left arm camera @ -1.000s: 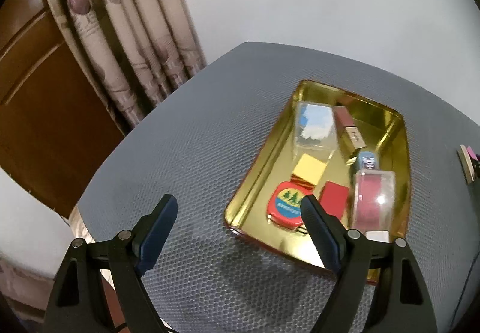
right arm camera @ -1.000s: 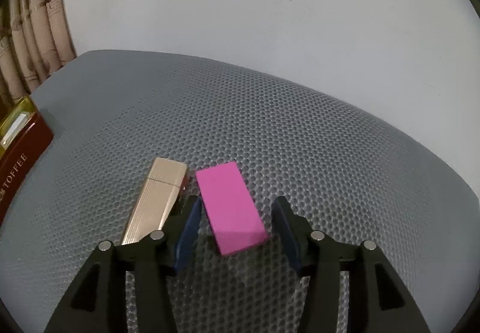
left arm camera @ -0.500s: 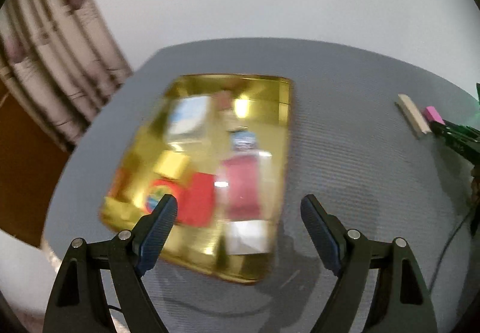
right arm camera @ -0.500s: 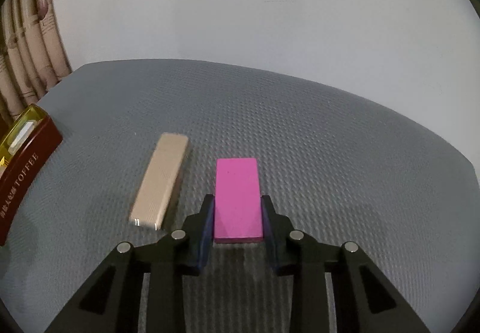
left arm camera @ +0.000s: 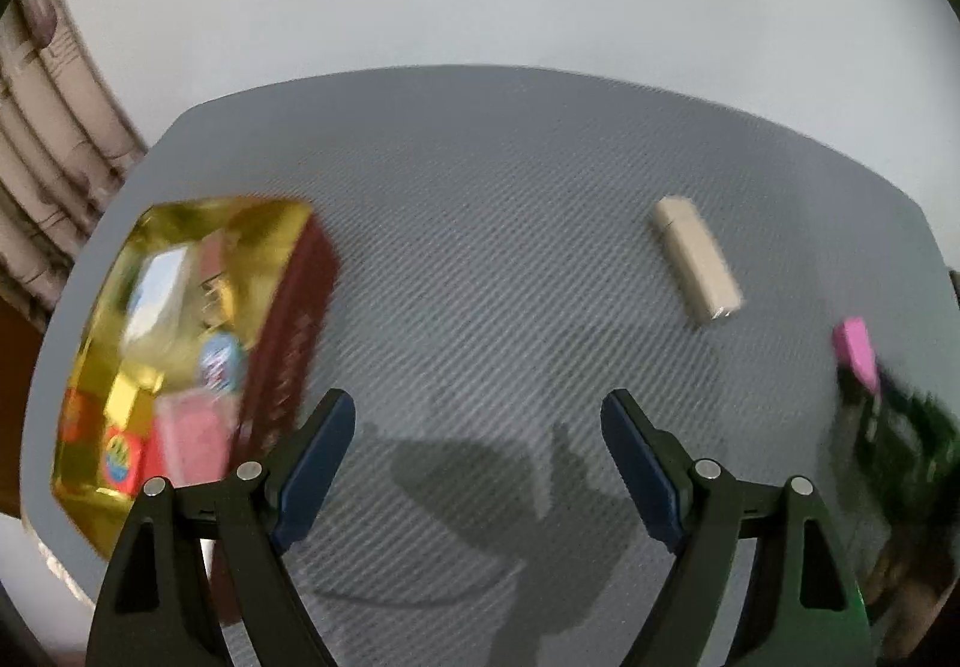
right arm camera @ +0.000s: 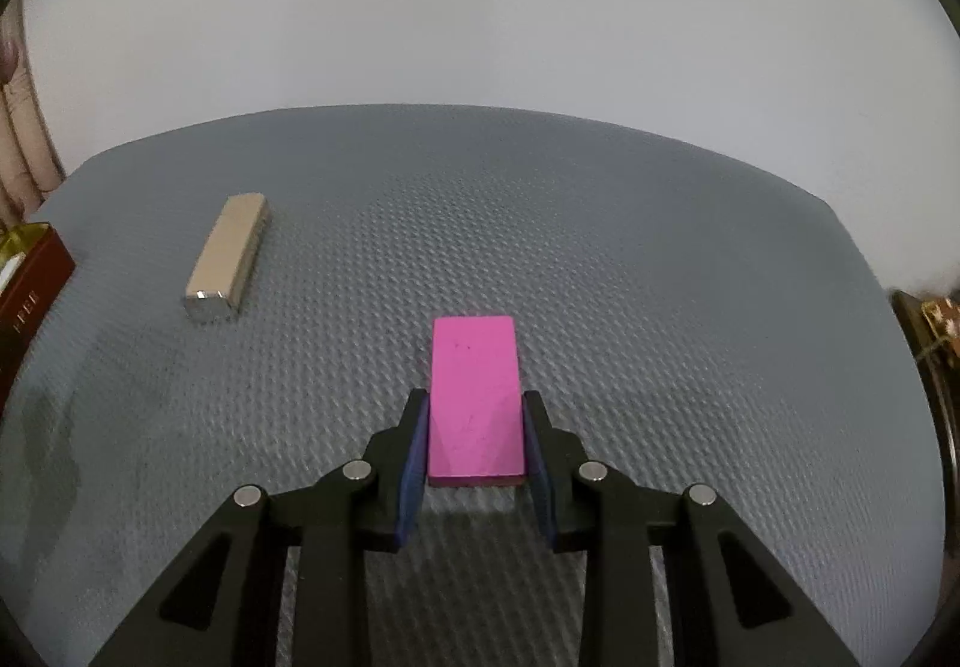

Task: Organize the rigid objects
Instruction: 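Grasp the gold ribbed lighter with the left gripper while the right gripper holds the pink block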

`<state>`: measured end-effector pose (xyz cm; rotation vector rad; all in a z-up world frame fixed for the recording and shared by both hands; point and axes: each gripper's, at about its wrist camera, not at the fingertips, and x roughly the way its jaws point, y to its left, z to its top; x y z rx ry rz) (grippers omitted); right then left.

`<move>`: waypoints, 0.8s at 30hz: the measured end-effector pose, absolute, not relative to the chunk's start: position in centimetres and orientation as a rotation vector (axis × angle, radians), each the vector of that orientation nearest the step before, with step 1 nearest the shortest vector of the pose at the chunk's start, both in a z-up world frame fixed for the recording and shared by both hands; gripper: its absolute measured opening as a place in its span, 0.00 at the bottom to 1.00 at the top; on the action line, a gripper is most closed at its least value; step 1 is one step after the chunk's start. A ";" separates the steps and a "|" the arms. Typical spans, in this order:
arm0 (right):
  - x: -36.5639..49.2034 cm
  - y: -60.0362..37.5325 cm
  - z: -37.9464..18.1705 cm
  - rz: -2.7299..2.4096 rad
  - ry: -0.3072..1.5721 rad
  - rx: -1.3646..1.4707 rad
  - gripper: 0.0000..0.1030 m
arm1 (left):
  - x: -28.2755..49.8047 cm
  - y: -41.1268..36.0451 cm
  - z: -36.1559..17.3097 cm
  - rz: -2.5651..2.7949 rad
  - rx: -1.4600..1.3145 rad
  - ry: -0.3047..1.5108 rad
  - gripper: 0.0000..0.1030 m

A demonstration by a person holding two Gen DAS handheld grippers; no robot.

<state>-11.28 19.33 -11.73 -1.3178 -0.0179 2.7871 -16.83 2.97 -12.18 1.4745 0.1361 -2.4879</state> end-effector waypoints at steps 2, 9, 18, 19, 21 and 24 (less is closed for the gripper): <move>-10.7 19.5 -11.8 2.798 0.009 -1.318 0.29 | -18.6 4.2 -12.1 -2.503 1.487 0.137 0.79; -11.1 17.5 -12.2 2.794 0.001 -1.320 0.30 | -23.9 7.6 -12.1 -2.507 1.560 0.142 0.79; -10.8 17.5 -12.2 2.809 0.051 -1.325 0.30 | -28.0 9.0 -14.3 -2.428 1.688 0.173 0.76; -10.8 17.3 -12.2 2.810 0.055 -1.325 0.30 | -28.2 9.0 -14.6 -2.414 1.694 0.194 0.76; -10.8 16.9 -12.3 2.812 0.060 -1.326 0.30 | -28.6 9.2 -15.1 -2.396 1.701 0.214 0.70; -10.6 17.7 -12.3 2.813 0.064 -1.326 0.30 | -28.9 9.5 -15.7 -2.382 1.719 0.224 0.57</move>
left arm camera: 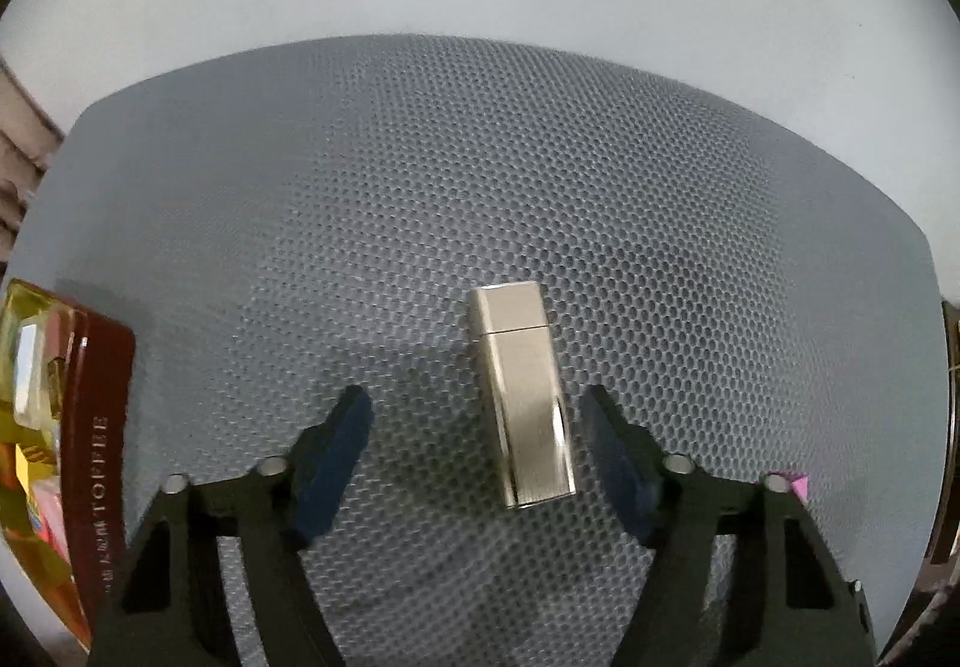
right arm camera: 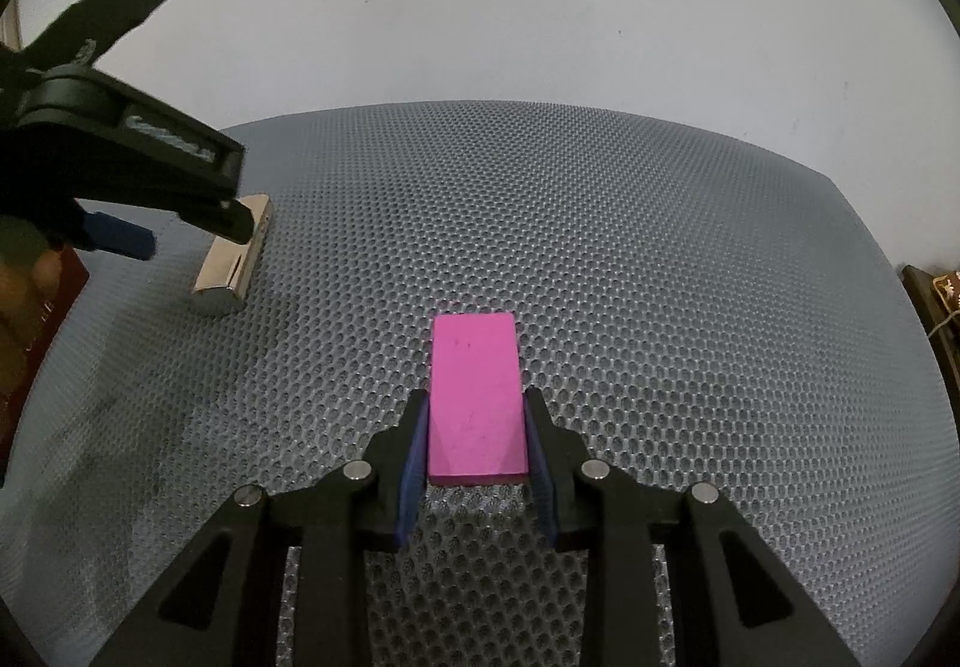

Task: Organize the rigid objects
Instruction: 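Grasp the gold ribbed lighter with the left gripper while the right gripper holds the pink block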

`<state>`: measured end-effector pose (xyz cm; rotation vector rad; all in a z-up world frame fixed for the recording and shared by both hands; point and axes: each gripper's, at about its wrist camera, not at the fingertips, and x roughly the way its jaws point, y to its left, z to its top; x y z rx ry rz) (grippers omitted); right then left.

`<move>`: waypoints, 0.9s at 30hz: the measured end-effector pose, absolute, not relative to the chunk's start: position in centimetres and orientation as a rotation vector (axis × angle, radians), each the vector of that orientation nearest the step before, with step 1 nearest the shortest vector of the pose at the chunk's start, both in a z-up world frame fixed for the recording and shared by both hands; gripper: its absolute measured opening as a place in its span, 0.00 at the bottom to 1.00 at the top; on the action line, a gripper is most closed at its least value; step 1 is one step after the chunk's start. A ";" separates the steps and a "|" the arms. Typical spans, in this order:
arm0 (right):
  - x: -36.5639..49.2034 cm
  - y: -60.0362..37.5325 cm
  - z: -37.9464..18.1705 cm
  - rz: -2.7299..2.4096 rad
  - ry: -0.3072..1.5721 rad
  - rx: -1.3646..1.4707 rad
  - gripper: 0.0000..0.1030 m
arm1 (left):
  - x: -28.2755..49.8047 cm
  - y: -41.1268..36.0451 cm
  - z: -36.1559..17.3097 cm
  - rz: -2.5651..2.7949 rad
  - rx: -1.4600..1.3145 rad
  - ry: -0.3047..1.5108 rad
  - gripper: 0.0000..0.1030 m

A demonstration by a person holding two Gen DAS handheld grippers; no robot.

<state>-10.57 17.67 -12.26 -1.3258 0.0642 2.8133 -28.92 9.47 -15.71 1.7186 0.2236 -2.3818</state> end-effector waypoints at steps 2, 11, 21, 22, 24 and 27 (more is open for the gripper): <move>-10.4 18.6 -12.2 2.813 0.066 -1.326 0.30 | -29.3 9.5 -16.2 -2.378 1.745 0.221 0.46; -10.0 19.1 -12.1 2.814 0.067 -1.326 0.30 | -30.9 9.1 -17.1 -2.376 1.756 0.273 0.27; -7.3 20.5 -12.7 2.811 0.060 -1.324 0.30 | -29.6 8.8 -16.7 -2.424 1.751 0.185 0.25; -7.3 20.3 -12.6 2.810 0.056 -1.324 0.30 | -29.4 8.7 -16.6 -2.426 1.743 0.163 0.25; -8.4 20.8 -12.2 2.807 0.046 -1.325 0.30 | -29.1 8.1 -16.4 -2.437 1.733 0.140 0.25; -8.5 20.4 -12.4 2.806 0.039 -1.324 0.30 | -28.3 7.7 -16.3 -2.445 1.721 0.110 0.25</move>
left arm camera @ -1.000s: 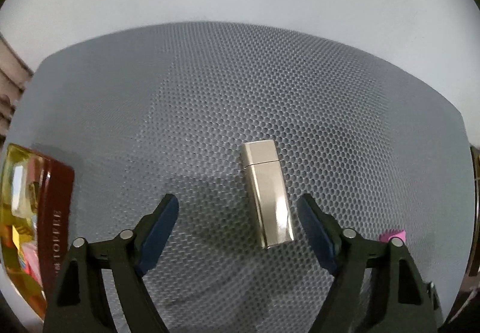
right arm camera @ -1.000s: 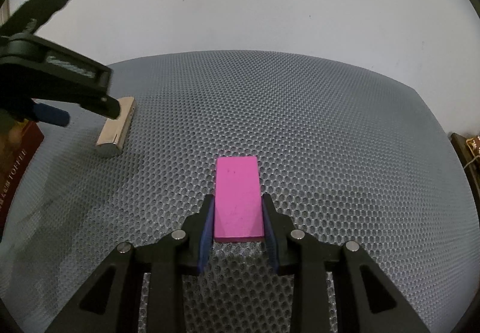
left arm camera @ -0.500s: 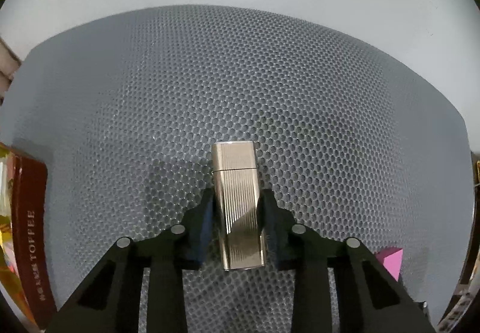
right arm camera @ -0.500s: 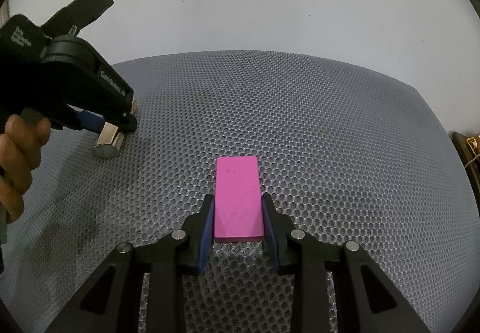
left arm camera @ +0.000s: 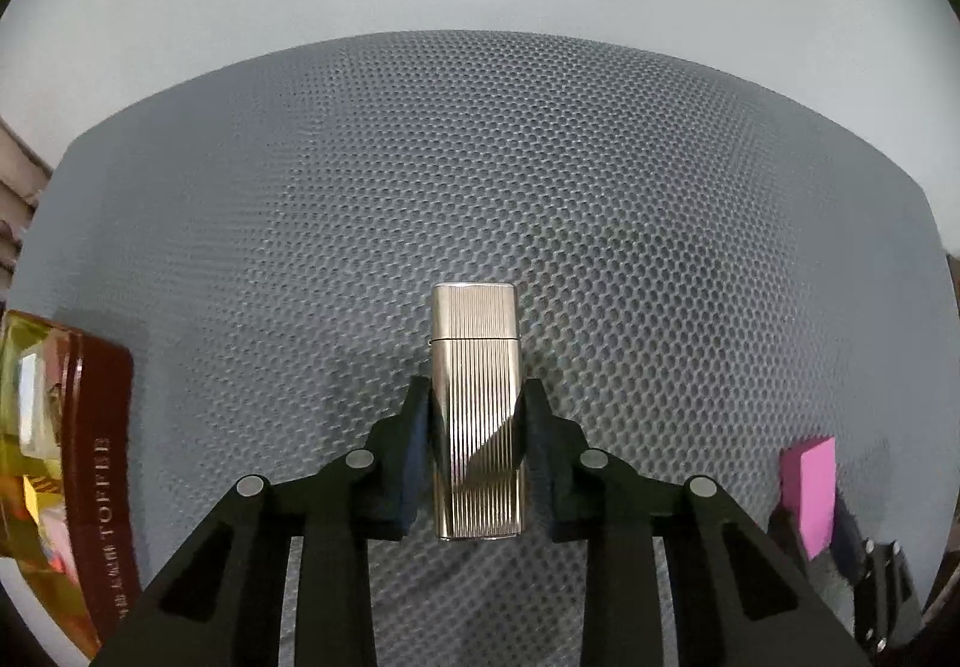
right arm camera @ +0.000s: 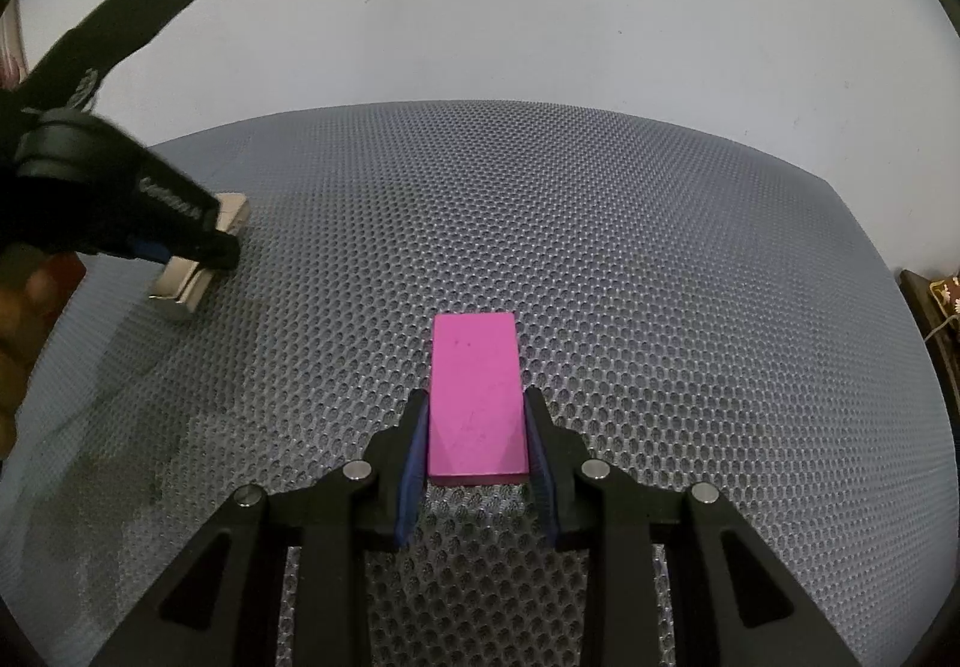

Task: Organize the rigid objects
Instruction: 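Grasp the gold ribbed lighter with the left gripper while the right gripper holds the pink block, then carry the gold lighter into the gold tin and open the left gripper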

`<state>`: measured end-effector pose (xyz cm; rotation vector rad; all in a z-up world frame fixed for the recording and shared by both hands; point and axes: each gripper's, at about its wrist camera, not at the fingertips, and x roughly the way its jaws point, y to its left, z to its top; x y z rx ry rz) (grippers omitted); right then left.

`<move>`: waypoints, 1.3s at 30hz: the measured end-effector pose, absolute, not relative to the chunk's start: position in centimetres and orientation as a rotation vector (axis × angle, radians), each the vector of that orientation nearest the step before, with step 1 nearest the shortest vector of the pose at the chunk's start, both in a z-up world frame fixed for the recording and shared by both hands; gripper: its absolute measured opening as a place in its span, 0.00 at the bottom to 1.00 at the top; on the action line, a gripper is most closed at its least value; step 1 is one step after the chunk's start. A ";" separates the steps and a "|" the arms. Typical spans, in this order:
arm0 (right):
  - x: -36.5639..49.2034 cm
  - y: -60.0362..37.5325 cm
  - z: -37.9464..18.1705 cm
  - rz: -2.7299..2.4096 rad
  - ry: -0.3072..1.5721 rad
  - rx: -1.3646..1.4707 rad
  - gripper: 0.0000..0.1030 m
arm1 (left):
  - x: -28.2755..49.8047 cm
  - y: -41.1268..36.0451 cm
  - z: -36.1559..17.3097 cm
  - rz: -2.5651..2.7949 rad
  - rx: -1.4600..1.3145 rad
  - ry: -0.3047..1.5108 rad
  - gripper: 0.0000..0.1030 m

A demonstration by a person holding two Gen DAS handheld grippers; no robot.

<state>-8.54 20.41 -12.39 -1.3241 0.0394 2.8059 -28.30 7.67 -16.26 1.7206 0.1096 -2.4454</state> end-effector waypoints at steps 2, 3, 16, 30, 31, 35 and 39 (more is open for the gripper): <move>-8.5 20.2 -12.4 2.806 0.037 -1.324 0.29 | -27.9 7.3 -15.8 -2.460 1.715 0.101 0.25; -8.5 20.2 -12.4 2.805 0.037 -1.324 0.29 | -27.9 7.3 -15.7 -2.464 1.712 0.094 0.25; -7.9 17.8 -12.7 2.800 0.017 -1.324 0.29 | -23.6 6.1 -13.5 -2.508 1.677 0.092 0.25; -8.8 17.8 -13.6 2.797 0.008 -1.325 0.30 | -17.6 -2.6 -9.1 -2.425 1.555 0.150 0.25; -8.8 17.7 -13.6 2.797 0.009 -1.325 0.30 | -17.5 -3.6 -9.1 -2.413 1.548 0.162 0.25; -9.0 17.4 -13.8 2.796 0.005 -1.325 0.30 | -16.8 -6.7 -9.1 -2.360 1.526 0.180 0.26; -8.8 18.7 -13.4 2.797 0.005 -1.324 0.30 | -15.0 -9.3 -7.9 -2.317 1.500 0.219 0.26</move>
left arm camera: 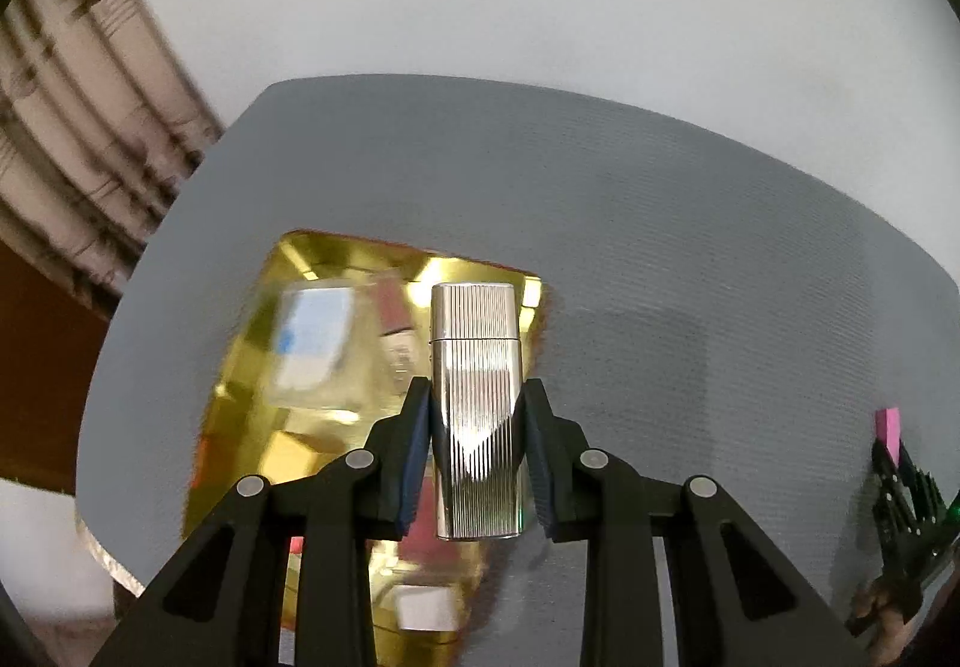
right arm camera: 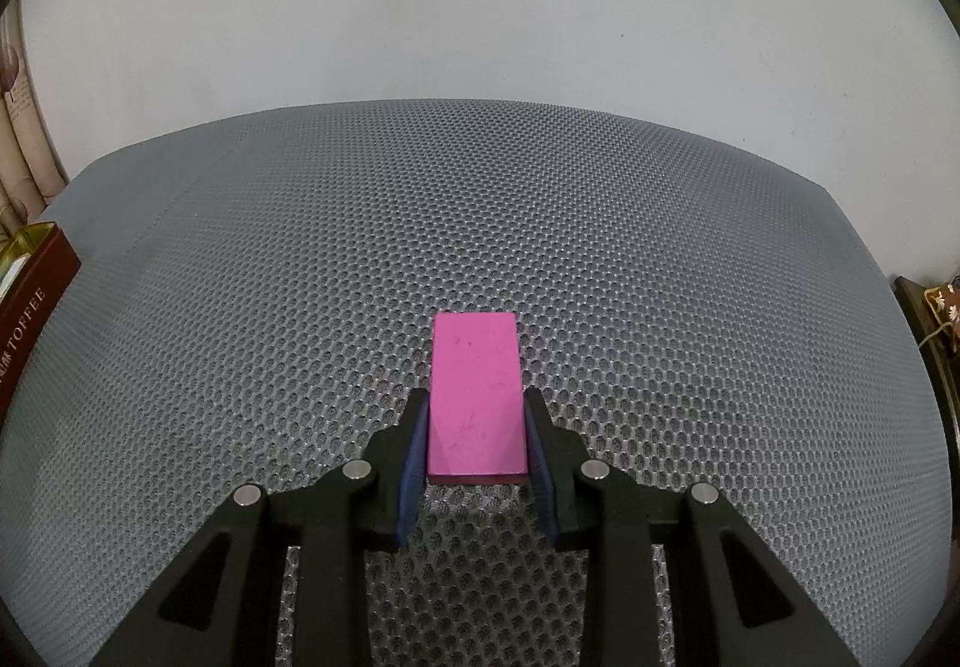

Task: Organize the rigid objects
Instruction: 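Carry the gold lighter into the gold tin and open the left gripper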

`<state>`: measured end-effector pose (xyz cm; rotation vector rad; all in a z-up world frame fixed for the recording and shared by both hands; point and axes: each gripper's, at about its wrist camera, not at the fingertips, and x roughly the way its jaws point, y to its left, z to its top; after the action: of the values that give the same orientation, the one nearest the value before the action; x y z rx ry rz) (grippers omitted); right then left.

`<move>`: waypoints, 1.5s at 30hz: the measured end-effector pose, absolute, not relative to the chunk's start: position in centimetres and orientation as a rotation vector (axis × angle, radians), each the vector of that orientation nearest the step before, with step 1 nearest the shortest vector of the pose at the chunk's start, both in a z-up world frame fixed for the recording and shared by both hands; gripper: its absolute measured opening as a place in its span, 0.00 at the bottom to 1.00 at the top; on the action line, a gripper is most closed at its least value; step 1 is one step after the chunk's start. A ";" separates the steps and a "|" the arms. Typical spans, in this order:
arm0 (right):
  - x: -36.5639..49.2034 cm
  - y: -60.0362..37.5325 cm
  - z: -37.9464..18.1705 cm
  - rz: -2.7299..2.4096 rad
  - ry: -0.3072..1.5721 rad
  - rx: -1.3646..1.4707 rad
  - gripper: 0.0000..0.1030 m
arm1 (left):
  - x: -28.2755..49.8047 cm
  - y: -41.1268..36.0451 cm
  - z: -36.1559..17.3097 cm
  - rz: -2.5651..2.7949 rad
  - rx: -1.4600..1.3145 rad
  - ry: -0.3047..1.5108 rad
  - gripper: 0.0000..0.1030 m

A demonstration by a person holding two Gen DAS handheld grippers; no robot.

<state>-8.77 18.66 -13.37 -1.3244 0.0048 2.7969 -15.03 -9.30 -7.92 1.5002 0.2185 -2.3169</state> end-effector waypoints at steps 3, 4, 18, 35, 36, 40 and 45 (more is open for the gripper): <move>-8.9 18.7 -13.4 2.796 0.001 -1.324 0.30 | -14.2 -11.3 -8.0 -2.282 1.484 0.242 0.26; -8.8 18.5 -13.4 2.795 -0.003 -1.324 0.30 | -14.0 -11.8 -8.1 -2.271 1.478 0.243 0.26; -8.9 18.0 -13.6 2.791 -0.017 -1.323 0.30 | -12.4 -17.1 -12.5 -2.156 1.539 0.320 0.26; -8.9 17.6 -13.8 2.789 -0.021 -1.323 0.30 | -11.5 -17.0 -14.5 -2.155 1.536 0.276 0.26; -9.0 17.6 -13.8 2.789 -0.023 -1.323 0.30 | -11.5 -17.0 -14.5 -2.156 1.535 0.273 0.27; -8.8 17.1 -13.8 2.788 -0.027 -1.323 0.30 | -11.4 -17.0 -13.9 -2.170 1.497 0.240 0.29; -9.4 17.3 -13.4 2.787 -0.030 -1.323 0.30 | -11.1 -16.8 -13.1 -2.204 1.503 0.176 0.32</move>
<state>-9.39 17.33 -13.38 -1.3226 -0.0303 2.7866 -11.14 -16.76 -13.09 1.5031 0.1759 -2.2044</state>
